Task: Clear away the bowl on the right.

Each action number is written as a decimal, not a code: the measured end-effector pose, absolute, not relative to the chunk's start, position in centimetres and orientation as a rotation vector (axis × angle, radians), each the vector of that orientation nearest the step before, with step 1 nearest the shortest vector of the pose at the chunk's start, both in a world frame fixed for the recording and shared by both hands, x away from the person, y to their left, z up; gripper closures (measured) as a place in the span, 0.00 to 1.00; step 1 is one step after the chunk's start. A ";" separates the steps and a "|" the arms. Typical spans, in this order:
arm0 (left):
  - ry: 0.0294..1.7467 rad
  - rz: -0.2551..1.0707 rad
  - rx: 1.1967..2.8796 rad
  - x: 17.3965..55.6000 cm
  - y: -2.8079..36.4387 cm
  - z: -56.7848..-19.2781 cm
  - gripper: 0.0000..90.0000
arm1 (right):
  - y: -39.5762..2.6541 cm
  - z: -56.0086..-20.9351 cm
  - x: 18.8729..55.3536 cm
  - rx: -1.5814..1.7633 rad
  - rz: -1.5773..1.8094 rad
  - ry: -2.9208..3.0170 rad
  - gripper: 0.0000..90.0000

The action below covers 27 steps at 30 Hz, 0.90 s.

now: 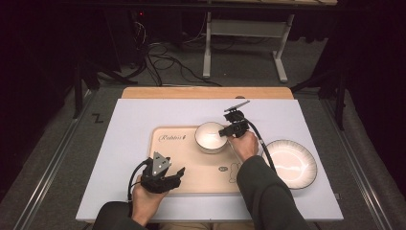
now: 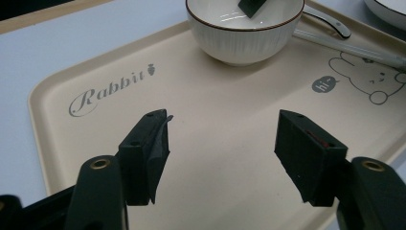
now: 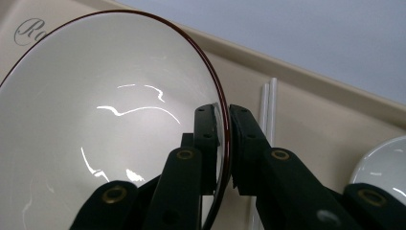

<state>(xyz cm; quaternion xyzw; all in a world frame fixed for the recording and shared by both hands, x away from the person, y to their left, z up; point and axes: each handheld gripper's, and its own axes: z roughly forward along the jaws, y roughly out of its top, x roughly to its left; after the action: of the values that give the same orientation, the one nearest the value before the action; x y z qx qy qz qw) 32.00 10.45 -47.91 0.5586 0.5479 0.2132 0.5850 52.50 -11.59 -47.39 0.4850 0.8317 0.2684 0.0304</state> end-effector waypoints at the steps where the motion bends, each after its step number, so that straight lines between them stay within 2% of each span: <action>1: 1.277 0.501 1.309 32.0 10.4 -48.0 0.41 | -11.7 -47.4 52.5 1.499 0.837 2.563 0.93; 5: 1.280 0.499 1.309 32.1 10.4 -48.0 0.41 | -11.6 -47.5 52.5 1.470 0.835 2.561 0.92; 7: 1.280 0.499 1.307 32.1 10.4 -48.0 0.41 | -11.6 -47.5 52.3 1.471 0.825 2.543 0.82; 10: 1.278 0.504 1.316 32.1 10.4 -48.0 0.41 | -11.9 -47.1 51.8 1.444 0.825 2.527 0.73; 15: 1.274 0.502 1.323 32.0 10.3 -48.0 0.41 | -12.3 -45.7 50.6 1.414 0.874 2.503 0.63; 20: 1.274 0.493 1.318 32.2 10.0 -48.1 0.40 | -13.1 -44.7 49.1 1.349 0.882 2.489 0.60; 27: 1.266 0.490 1.332 32.3 9.7 -48.1 0.40 | -15.0 -43.3 47.0 1.294 0.916 2.462 0.60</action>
<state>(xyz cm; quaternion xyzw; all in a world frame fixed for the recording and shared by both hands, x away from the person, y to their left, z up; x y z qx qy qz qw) 32.29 9.70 -48.13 0.5702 0.5418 0.2098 0.5808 46.97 -15.00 -43.31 0.4395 0.8360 0.3109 0.1063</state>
